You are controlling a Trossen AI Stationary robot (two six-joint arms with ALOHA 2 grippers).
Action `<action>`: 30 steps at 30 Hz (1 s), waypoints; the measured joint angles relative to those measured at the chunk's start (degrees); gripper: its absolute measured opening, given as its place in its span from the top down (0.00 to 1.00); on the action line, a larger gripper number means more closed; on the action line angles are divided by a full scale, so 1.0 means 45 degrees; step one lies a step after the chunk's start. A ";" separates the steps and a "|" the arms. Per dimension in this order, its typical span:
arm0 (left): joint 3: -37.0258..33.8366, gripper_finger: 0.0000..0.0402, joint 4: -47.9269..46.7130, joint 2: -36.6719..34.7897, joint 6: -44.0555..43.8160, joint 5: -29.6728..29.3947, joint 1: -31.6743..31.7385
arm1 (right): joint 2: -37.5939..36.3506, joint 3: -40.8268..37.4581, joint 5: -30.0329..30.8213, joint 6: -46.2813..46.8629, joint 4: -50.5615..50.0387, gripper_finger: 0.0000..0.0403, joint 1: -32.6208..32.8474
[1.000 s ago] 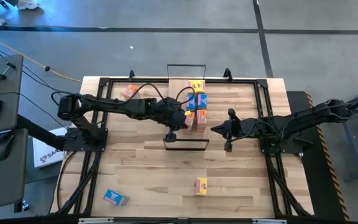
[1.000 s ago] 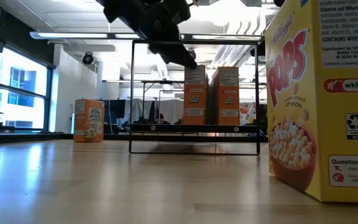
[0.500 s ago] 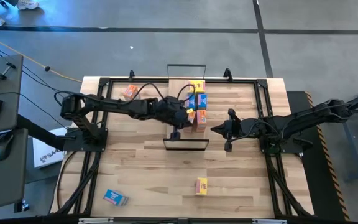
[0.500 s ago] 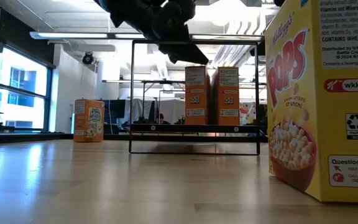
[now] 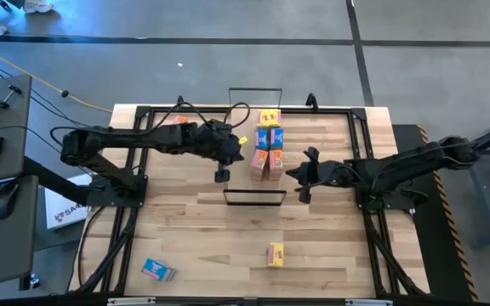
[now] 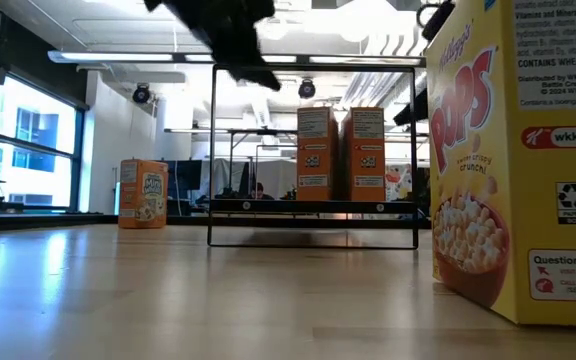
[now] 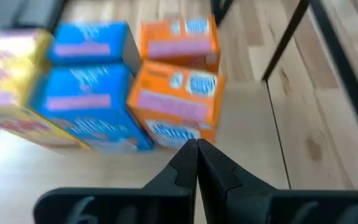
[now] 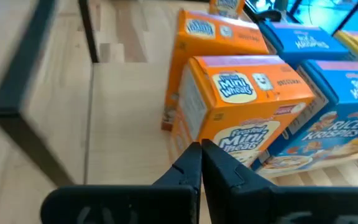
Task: Stack cereal on shelf
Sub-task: Put the bottom orange cereal box on the shelf aligned with the other orange cereal box
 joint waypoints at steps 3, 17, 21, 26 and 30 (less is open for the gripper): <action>-0.1012 1.00 0.0801 0.0053 -0.0037 0.1077 0.0406 | 0.0416 0.0000 -0.0349 0.0001 0.0432 1.00 -0.0424; -0.2519 1.00 0.4268 0.0721 -0.0669 0.3169 0.0764 | 0.1059 0.0000 -0.1607 0.0047 0.1399 1.00 -0.1132; -0.2528 1.00 0.4696 0.1176 -0.0705 0.3347 0.0725 | 0.1057 0.0000 -0.1643 0.0096 0.1382 1.00 -0.1127; -0.2528 1.00 0.5251 0.1292 -0.0807 0.3376 0.0725 | 0.1058 0.0000 -0.1692 0.0100 0.1381 1.00 -0.1127; -0.2528 1.00 0.5480 0.1287 -0.0810 0.3381 0.0725 | 0.1059 0.0000 -0.1685 0.0100 0.1382 1.00 -0.1127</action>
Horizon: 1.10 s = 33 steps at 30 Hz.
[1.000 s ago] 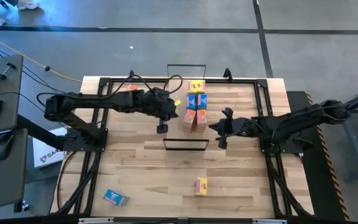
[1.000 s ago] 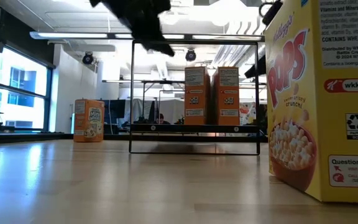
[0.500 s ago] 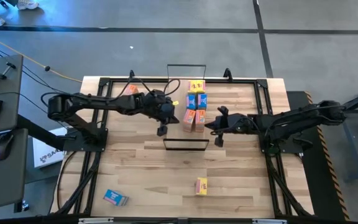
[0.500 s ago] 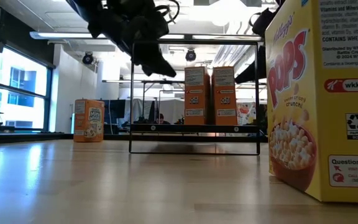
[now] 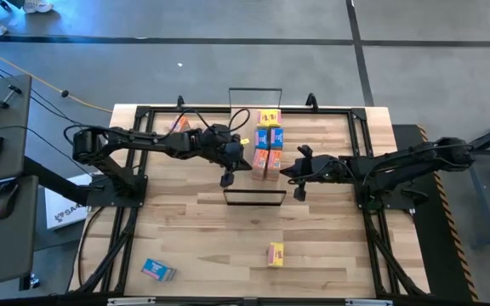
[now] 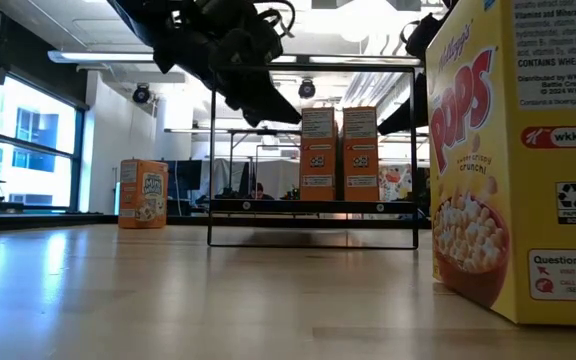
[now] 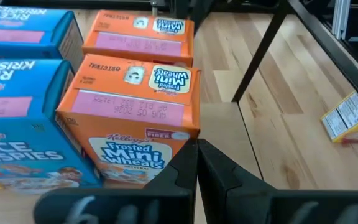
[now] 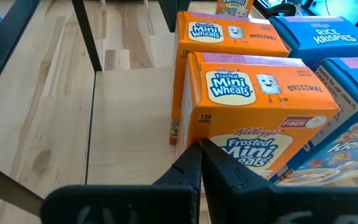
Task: Stack cereal on shelf
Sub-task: Put the bottom orange cereal box on the shelf aligned with the other orange cereal box
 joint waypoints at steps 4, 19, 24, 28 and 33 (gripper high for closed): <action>0.0000 1.00 0.0223 0.0031 0.0000 0.0013 0.0000 | -0.0005 0.0000 0.0000 0.0000 0.0008 1.00 0.0000; 0.0000 1.00 0.0436 -0.0283 -0.0087 0.0083 0.0010 | -0.0003 0.0000 0.1468 -0.0034 -0.0202 1.00 -0.0002; 0.0000 1.00 0.0437 -0.0547 -0.0087 0.0087 0.0015 | 0.0000 0.0000 0.1627 0.0000 -0.0023 1.00 -0.0220; 0.0000 1.00 0.0465 -0.0872 -0.0024 0.0083 0.0015 | 0.0000 0.0000 0.1634 0.0019 0.0073 1.00 -0.0400; 0.0005 1.00 0.0401 -0.1013 -0.0017 0.0078 0.0019 | 0.0000 0.0000 0.1642 0.0010 0.0407 1.00 -0.0476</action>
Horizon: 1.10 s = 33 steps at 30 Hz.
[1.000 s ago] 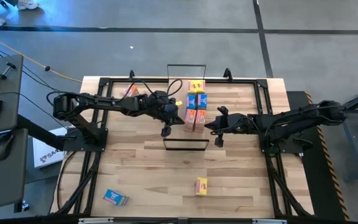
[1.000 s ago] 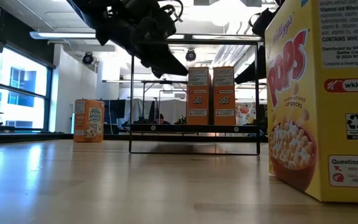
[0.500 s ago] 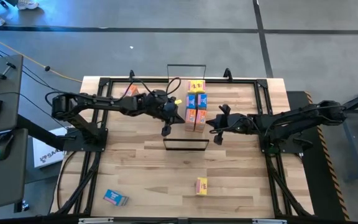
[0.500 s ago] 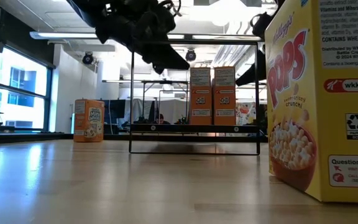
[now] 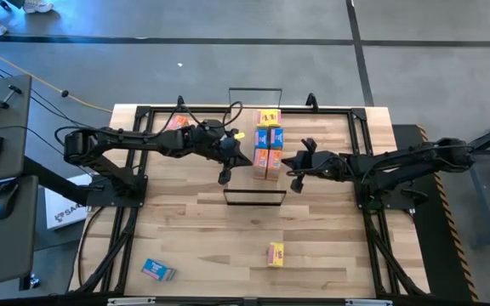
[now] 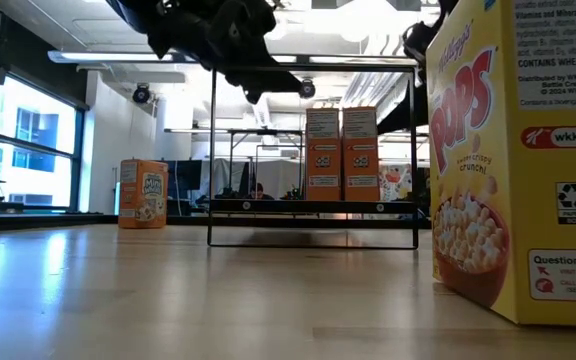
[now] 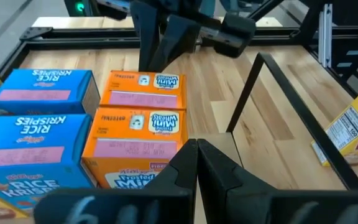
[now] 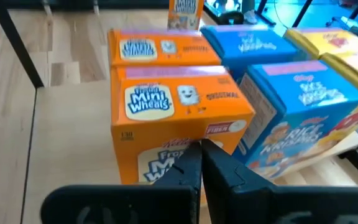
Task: Stack cereal on shelf
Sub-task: Put the bottom orange cereal box on the shelf aligned with the other orange cereal box, then put the yellow cereal box on the shelf aligned with the other yellow cereal boxes on the shelf
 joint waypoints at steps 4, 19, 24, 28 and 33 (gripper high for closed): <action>0.0000 1.00 0.0048 0.0002 0.0155 -0.0005 0.0000 | 0.0000 0.0000 -0.0051 -0.0003 0.0279 1.00 0.0000; -0.3713 1.00 0.5418 -0.2502 -0.0355 -0.0214 0.0151 | -0.0880 0.3569 0.0080 0.2858 -0.5576 1.00 0.1140; -0.5080 1.00 0.6494 -0.3991 -0.0532 -0.1151 0.0249 | 0.0067 0.6075 0.0405 0.6412 -0.9329 0.98 0.2381; -0.5866 1.00 0.6475 -0.4798 -0.0431 -0.1857 0.0316 | 0.1542 0.7968 0.0378 0.9386 -1.2103 0.91 0.3639; -0.6838 1.00 0.6843 -0.5435 -0.0572 -0.1882 0.0413 | 0.3776 1.0176 -0.0477 1.2717 -1.4510 0.70 0.5158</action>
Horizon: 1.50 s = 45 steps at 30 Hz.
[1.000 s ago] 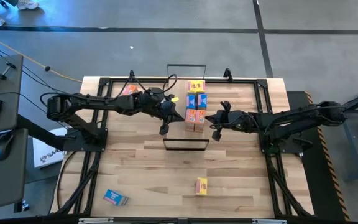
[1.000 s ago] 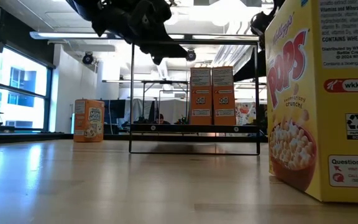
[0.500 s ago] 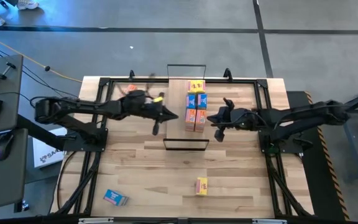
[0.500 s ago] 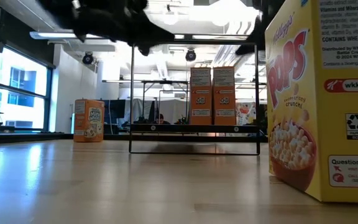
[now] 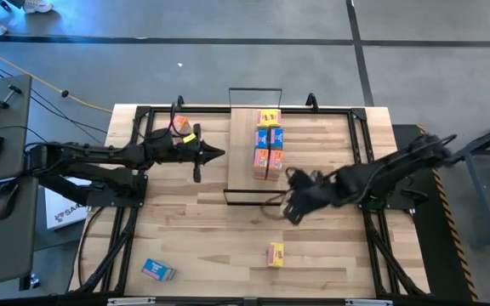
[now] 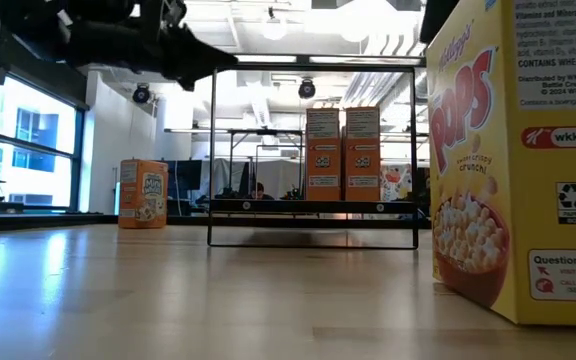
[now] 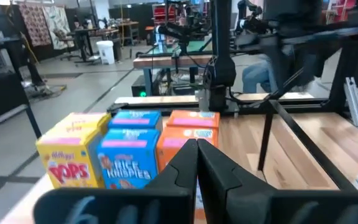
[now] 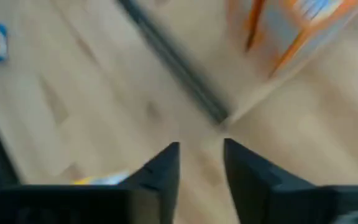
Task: Stack cereal on shelf
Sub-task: Put the yellow cereal box on the shelf aligned with the other yellow cereal boxes on the shelf
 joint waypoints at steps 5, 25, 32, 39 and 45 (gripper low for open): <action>-0.0770 1.00 0.0576 -0.0324 -0.0499 -0.0003 -0.0005 | 0.2184 0.2151 -0.1507 0.3690 -0.0678 0.44 0.1163; -0.1074 1.00 0.1469 -0.1042 -0.0319 0.0051 -0.0005 | 0.7770 0.7765 -0.4127 1.2324 -0.2845 0.19 0.2287; -0.1069 1.00 0.1779 -0.1042 -0.0164 0.0051 -0.0005 | 0.7823 0.7762 -0.3899 1.3016 -0.3185 0.19 0.2226; -0.1069 1.00 0.1798 -0.1042 -0.0174 0.0051 -0.0005 | 0.8119 0.7766 -0.4157 1.2573 -0.2809 0.24 0.1903; -0.1069 1.00 0.1799 -0.1042 -0.0211 0.0051 -0.0005 | 0.8219 0.7764 -0.4229 1.2425 -0.2494 0.31 0.1593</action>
